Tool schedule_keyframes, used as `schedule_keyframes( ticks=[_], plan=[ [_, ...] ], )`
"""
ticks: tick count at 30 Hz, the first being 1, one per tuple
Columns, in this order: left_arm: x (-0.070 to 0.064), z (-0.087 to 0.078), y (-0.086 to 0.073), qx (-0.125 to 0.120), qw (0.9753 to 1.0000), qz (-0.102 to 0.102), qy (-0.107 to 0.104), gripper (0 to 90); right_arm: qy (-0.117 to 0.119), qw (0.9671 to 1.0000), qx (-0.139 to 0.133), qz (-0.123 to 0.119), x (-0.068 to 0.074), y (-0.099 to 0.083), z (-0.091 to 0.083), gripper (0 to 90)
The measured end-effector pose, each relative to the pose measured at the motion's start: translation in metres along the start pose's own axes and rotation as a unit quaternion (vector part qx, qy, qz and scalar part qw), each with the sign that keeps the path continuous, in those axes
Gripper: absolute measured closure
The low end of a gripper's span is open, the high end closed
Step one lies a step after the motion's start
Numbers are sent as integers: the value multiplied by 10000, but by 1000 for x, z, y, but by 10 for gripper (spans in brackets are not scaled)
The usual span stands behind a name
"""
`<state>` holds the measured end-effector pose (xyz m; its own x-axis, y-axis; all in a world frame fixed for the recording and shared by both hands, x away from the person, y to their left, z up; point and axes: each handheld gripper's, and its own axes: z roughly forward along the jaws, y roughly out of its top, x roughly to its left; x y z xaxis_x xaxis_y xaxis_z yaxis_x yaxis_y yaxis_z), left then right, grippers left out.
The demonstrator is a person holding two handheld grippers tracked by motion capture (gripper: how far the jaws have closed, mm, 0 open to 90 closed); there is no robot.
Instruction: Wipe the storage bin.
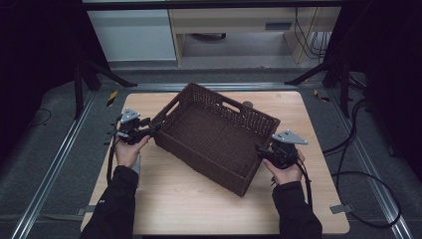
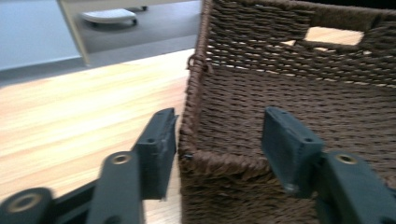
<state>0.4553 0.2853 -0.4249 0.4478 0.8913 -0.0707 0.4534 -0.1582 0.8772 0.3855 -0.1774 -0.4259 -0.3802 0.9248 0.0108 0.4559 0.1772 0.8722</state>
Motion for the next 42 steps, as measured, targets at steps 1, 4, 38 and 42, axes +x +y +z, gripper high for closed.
schedule_keyframes(
  ticks=[1, 4, 38, 42],
  plan=[
    [-1, -1, 0, 21, 10000, 10, 6, 465, 53, 10000, -24, 42, 0, 1, -2, 355],
    [-4, -6, -1, 85, 10000, 27, 22, 465, 164, 9998, -73, 49, 0, 2, -10, 382],
    [-32, -57, -21, 286, 9993, 217, 81, 669, 210, 9996, 181, -112, -1, 0, -13, 597],
    [-29, -55, -18, 228, 9996, 162, 47, 635, 158, 9995, 284, 46, -4, -1, -8, 632]
  ],
)
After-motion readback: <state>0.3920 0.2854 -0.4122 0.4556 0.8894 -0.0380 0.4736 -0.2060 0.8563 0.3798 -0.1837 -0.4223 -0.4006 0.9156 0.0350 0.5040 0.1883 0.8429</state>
